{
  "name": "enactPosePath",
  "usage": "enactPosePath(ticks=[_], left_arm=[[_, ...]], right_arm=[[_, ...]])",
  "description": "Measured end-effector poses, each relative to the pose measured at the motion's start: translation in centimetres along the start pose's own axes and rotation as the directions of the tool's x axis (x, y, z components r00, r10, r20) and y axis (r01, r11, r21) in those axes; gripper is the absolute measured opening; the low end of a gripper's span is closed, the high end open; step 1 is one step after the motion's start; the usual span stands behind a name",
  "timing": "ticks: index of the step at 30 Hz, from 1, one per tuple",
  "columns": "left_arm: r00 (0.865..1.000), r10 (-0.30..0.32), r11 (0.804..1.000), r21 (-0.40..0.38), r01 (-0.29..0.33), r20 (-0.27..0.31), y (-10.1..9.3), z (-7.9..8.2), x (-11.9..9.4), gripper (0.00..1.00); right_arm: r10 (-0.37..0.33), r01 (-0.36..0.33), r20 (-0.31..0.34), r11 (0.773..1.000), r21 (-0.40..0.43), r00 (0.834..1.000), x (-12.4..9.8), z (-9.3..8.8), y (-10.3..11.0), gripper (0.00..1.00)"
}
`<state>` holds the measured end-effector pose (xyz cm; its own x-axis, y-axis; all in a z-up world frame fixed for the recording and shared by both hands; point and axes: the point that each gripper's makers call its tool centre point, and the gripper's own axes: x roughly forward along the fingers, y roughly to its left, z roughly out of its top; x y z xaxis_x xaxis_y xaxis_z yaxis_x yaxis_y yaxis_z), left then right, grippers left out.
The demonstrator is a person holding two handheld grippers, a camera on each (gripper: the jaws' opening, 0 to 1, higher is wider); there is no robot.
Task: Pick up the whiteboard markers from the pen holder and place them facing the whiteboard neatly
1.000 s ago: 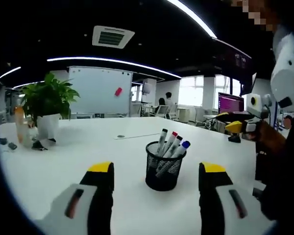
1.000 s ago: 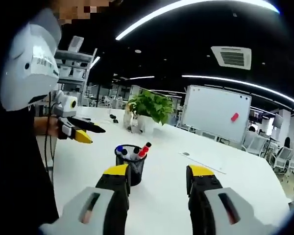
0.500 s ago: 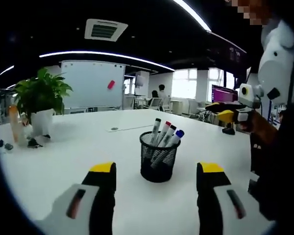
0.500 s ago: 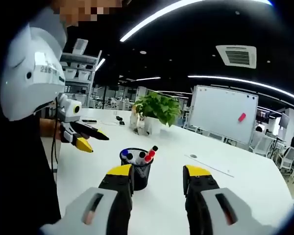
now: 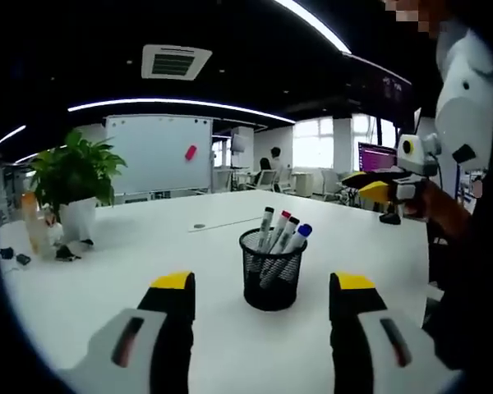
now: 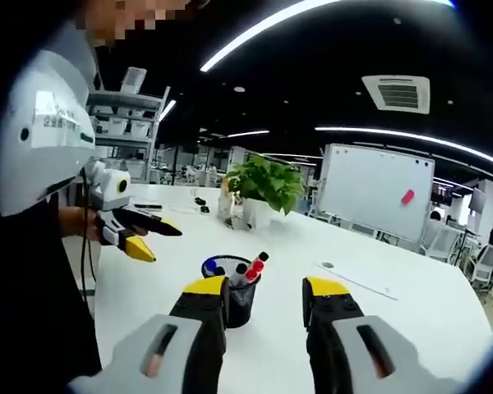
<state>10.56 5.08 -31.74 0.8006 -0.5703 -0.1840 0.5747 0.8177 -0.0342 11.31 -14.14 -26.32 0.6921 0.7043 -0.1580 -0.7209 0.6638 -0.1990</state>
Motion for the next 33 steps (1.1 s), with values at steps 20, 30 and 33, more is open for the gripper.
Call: enactPosePath(ticks=[20, 30, 33], left_arm=[[0.998, 0.026, 0.999, 0.026, -0.025, -0.05, 0.7, -1.3, -0.2, 0.65], [0.999, 0.035, 0.999, 0.011, -0.034, -0.039, 0.8, -1.2, -0.6, 0.65], [0.999, 0.035, 0.999, 0.015, -0.034, -0.038, 0.7, -1.2, -0.7, 0.65]], right_arm=[[0.036, -0.039, -0.07, 0.998, -0.048, 0.997, 1.7, -0.8, 1.0, 0.35], [0.064, -0.068, -0.079, 0.996, -0.049, 0.995, 2.9, -0.7, 1.6, 0.35], [0.066, -0.07, -0.087, 0.997, -0.045, 0.994, 3.2, -0.7, 1.7, 0.35]])
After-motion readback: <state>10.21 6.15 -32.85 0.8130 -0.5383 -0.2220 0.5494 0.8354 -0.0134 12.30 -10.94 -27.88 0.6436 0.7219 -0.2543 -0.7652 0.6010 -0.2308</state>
